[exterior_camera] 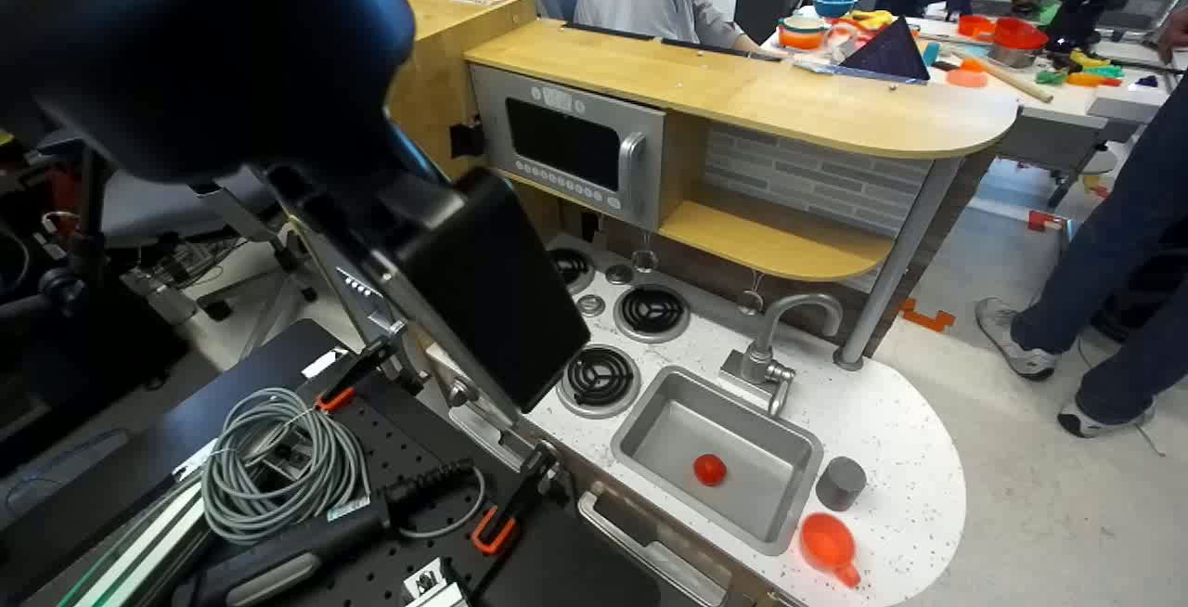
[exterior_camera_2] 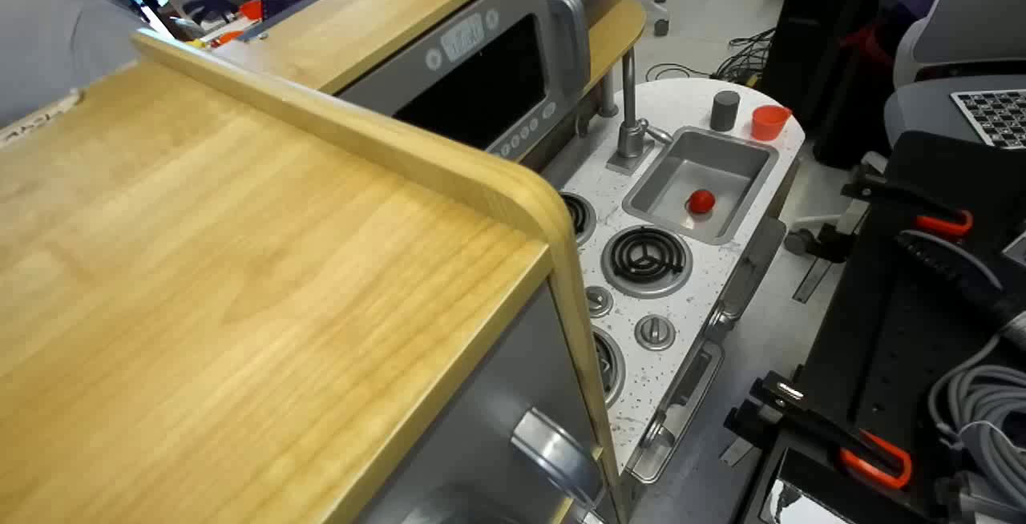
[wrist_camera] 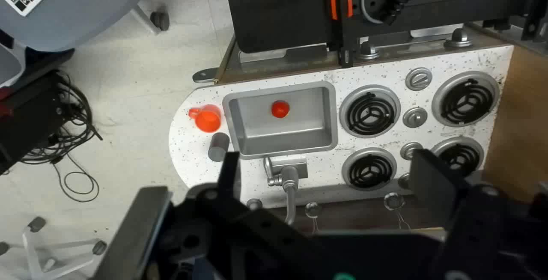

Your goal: Remove the red ball from the sink and place it on the right side of the countertop

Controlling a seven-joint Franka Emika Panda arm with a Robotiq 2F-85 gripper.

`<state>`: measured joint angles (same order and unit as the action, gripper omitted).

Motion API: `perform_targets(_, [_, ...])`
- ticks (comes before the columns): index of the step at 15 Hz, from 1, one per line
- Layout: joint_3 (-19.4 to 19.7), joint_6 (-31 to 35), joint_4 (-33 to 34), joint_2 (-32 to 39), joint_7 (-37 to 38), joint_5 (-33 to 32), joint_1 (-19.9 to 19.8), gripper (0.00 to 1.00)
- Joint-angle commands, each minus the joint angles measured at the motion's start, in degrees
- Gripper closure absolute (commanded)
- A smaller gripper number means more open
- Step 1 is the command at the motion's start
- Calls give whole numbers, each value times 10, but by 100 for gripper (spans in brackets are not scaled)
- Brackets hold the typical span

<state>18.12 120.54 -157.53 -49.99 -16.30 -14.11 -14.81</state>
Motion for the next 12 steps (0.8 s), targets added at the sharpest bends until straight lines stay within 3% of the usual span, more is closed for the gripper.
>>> perform_targets(1, [-2, -1, 1, 0, -1, 2, -1, 0])
perform_targets(8, [-2, -1, 1, 0, -1, 2, -1, 0])
perform_targets(12, [-4, 11, 5, 59, 11, 1, 4, 0])
